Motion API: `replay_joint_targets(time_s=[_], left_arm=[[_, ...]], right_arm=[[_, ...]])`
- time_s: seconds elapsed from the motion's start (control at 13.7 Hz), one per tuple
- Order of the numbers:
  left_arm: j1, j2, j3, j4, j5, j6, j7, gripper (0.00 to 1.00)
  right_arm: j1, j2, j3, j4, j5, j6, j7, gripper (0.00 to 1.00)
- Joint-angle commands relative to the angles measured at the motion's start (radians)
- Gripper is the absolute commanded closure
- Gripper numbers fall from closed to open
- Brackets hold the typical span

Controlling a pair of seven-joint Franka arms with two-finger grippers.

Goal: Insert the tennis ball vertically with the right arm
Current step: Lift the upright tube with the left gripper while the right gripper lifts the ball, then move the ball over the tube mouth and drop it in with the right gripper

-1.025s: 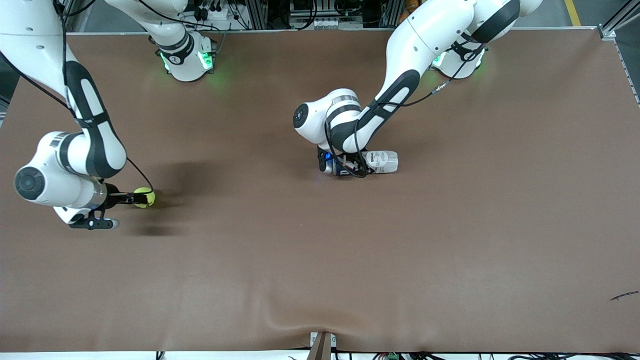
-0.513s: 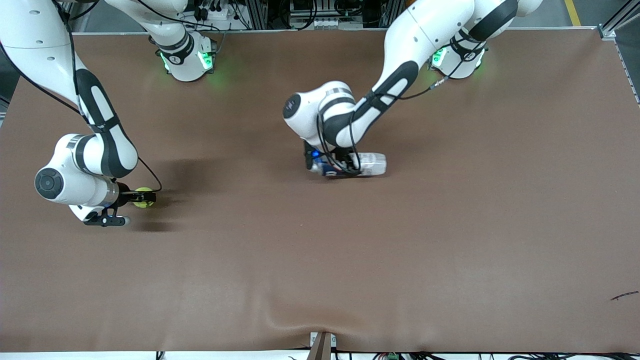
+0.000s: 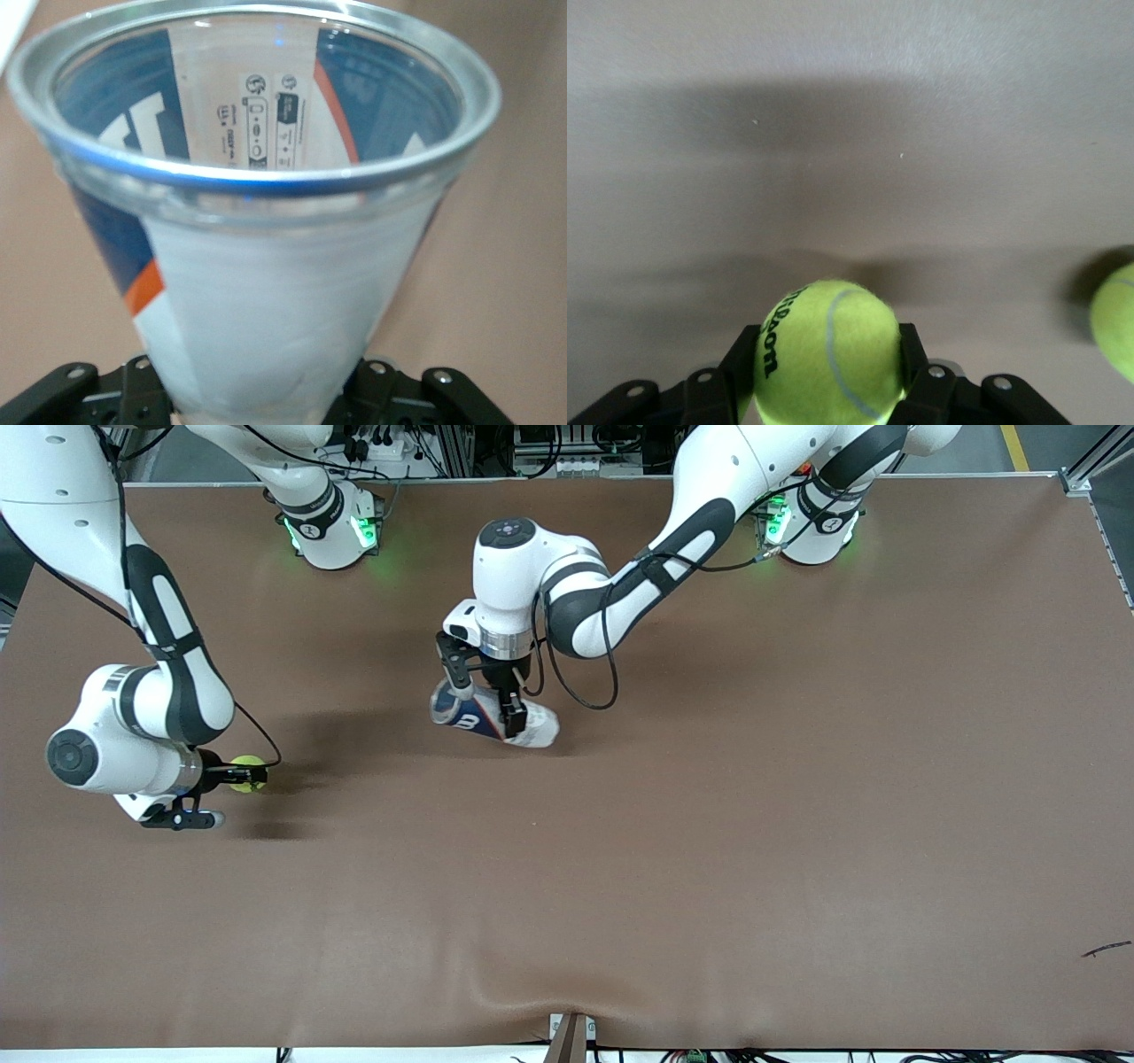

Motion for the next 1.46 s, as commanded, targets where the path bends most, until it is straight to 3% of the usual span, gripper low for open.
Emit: replay_joint_targets(time_s=[0.0,0.15,0.37,0.59,0.88,1.39], left_arm=[[0.006,0.034,0.046,0.003,-0.009,0.251,-0.096,0.39],[0.005,0.081,0.081,0.000,-0.005,0.424,-0.179,0.40],[0.006,0.146,0.119,-0.008,-0.006,0.551,-0.232,0.39],[0.005,0.244,0.193,-0.008,-0.008,0.784,-0.235,0.38],[0.005,0.279,0.211,-0.008,-0.013,0.855,-0.236,0.38],[-0.004,0.276,0.215,-0.011,-0.009,0.900,-0.235,0.38]], right_arm=[[-0.013,-0.014,0.010,0.127,0.005,-0.163,0.001,0.84],[-0.018,-0.016,0.008,0.224,0.003,-0.272,0.001,0.84],[-0.015,-0.013,0.010,0.365,0.006,-0.393,0.007,0.84],[0.005,-0.013,0.028,0.489,0.021,-0.528,0.143,0.84],[0.133,-0.022,0.045,0.600,0.089,-0.651,0.485,0.84],[0.361,-0.059,0.071,0.592,0.163,-0.645,0.897,0.84]])
